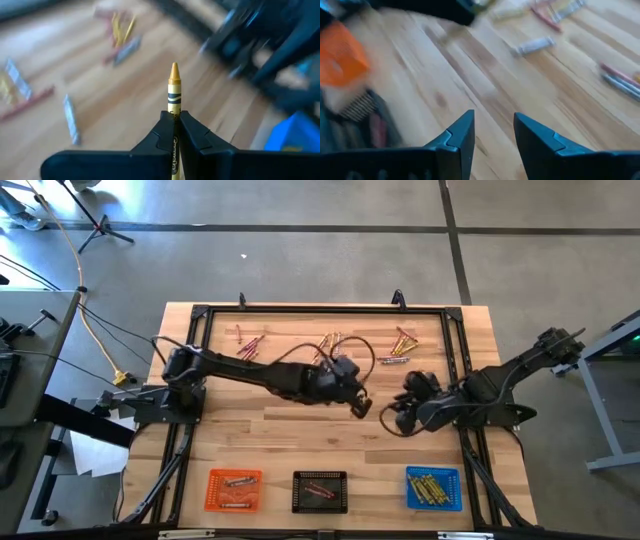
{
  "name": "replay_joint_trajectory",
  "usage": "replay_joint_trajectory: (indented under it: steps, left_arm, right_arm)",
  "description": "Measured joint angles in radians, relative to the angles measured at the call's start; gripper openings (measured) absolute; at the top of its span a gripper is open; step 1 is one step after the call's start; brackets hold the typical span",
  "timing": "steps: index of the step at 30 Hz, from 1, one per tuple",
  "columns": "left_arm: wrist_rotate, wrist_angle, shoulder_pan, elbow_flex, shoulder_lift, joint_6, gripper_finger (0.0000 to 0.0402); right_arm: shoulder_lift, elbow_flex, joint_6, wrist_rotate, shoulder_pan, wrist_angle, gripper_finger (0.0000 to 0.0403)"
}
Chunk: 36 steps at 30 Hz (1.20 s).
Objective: Sort crayons
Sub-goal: Put the yellow crayon into the blue bin
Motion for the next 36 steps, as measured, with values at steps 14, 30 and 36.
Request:
replay_joint_trajectory:
  steps: [14,30,36]
  left_arm:
    - [-0.015,0.243,-0.047,-0.002,-0.035,0.1,0.0]
    - [-0.027,0.241,-0.112,-0.002,-0.028,0.098,0.0]
    - [-0.019,0.322,-0.121,-0.002,-0.028,0.118,0.0]
  right_arm:
    - [-0.001,0.0,-0.134,-0.117,0.024,0.364,0.0123]
    - [-0.026,0.0,0.034,-0.039,0.152,0.311,0.0124]
    - [-0.026,0.0,0.033,-0.025,0.158,0.314,0.0124]
